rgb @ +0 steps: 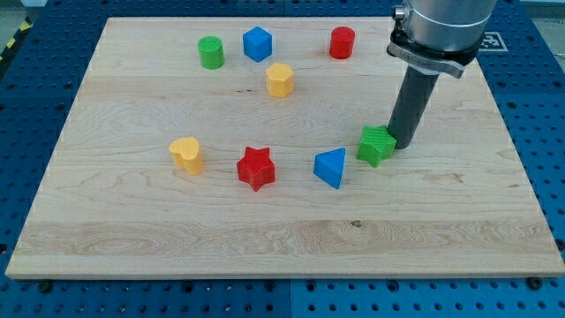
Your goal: Move the yellow hexagon to the center
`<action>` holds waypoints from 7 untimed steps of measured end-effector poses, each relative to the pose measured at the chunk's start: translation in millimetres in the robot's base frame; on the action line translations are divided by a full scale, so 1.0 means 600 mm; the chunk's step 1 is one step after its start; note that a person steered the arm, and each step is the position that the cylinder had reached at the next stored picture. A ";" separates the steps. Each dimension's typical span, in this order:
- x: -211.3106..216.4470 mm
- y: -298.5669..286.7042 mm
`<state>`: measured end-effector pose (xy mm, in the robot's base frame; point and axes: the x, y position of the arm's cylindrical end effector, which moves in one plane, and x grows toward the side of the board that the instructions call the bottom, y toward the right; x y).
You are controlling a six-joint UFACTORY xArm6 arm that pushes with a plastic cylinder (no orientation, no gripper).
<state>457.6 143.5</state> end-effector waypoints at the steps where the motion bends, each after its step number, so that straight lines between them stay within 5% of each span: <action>1: -0.010 0.003; 3: -0.166 -0.022; 7: -0.247 -0.153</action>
<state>309.1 51.5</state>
